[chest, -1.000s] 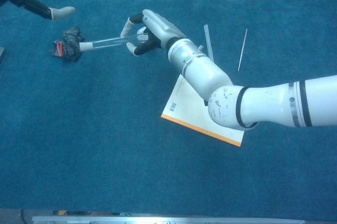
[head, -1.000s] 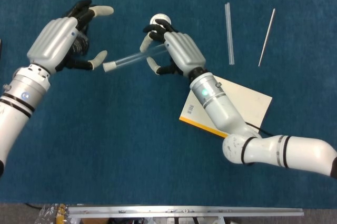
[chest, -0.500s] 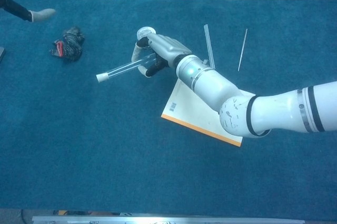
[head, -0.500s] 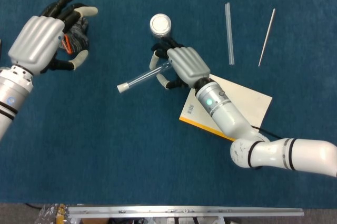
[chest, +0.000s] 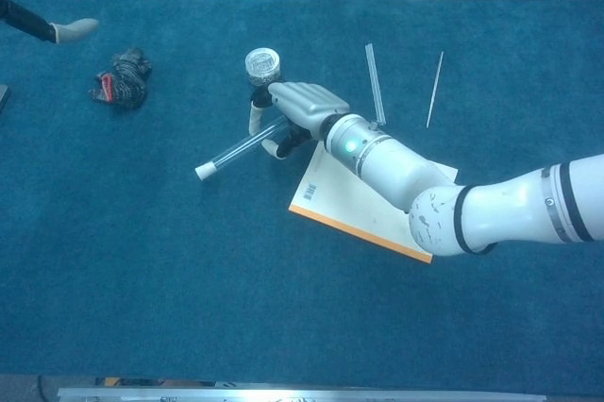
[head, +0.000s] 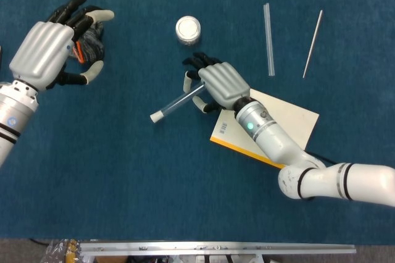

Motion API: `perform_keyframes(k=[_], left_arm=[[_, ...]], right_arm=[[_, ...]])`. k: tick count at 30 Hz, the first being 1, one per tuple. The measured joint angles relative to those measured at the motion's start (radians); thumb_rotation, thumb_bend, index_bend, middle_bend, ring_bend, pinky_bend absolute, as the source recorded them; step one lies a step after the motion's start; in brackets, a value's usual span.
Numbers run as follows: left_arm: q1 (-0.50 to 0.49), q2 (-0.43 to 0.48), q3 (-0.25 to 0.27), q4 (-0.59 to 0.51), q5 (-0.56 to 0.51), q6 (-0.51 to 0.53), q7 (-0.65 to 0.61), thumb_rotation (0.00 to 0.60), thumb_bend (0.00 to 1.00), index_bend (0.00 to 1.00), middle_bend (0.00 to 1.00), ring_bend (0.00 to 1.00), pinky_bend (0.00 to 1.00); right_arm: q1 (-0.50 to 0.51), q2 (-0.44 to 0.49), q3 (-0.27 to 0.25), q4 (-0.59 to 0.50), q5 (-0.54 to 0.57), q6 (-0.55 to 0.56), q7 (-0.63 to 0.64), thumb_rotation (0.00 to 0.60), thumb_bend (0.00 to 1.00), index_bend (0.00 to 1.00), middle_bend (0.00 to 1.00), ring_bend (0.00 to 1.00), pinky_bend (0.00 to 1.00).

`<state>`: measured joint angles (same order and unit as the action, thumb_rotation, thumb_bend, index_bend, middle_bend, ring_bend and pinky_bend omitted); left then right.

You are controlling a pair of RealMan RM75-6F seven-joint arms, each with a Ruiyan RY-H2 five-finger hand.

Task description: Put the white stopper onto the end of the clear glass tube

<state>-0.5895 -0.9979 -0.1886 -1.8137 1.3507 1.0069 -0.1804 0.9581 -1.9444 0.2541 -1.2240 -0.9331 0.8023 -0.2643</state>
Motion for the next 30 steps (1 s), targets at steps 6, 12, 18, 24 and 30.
perform_keyframes(k=[6, 12, 18, 24, 30], left_arm=[[-0.002, -0.007, 0.002, 0.014, 0.003, 0.0, -0.012, 0.6, 0.34, 0.17, 0.16, 0.0, 0.08], [0.007, -0.004, 0.008, 0.023, 0.008, 0.012, -0.017, 0.6, 0.34, 0.17, 0.17, 0.0, 0.08], [0.038, -0.009, 0.02, 0.057, 0.016, 0.067, 0.007, 0.6, 0.34, 0.17, 0.18, 0.0, 0.08], [0.08, -0.032, 0.04, 0.107, 0.021, 0.14, 0.105, 0.6, 0.34, 0.17, 0.18, 0.0, 0.08], [0.144, -0.066, 0.068, 0.17, 0.007, 0.215, 0.18, 0.6, 0.34, 0.17, 0.18, 0.0, 0.08]], right_arm=[[-0.007, 0.038, -0.002, -0.037, 0.003, -0.011, -0.009, 0.6, 0.37, 0.16, 0.06, 0.0, 0.1], [-0.029, 0.097, -0.001, -0.105, -0.016, 0.014, -0.006, 0.6, 0.37, 0.15, 0.06, 0.0, 0.1], [-0.092, 0.239, -0.014, -0.251, -0.078, 0.099, -0.004, 0.6, 0.37, 0.15, 0.07, 0.0, 0.1], [-0.203, 0.443, -0.065, -0.406, -0.153, 0.229, -0.027, 0.6, 0.37, 0.15, 0.07, 0.0, 0.1], [-0.353, 0.626, -0.14, -0.5, -0.238, 0.378, -0.014, 0.6, 0.37, 0.15, 0.07, 0.0, 0.1]])
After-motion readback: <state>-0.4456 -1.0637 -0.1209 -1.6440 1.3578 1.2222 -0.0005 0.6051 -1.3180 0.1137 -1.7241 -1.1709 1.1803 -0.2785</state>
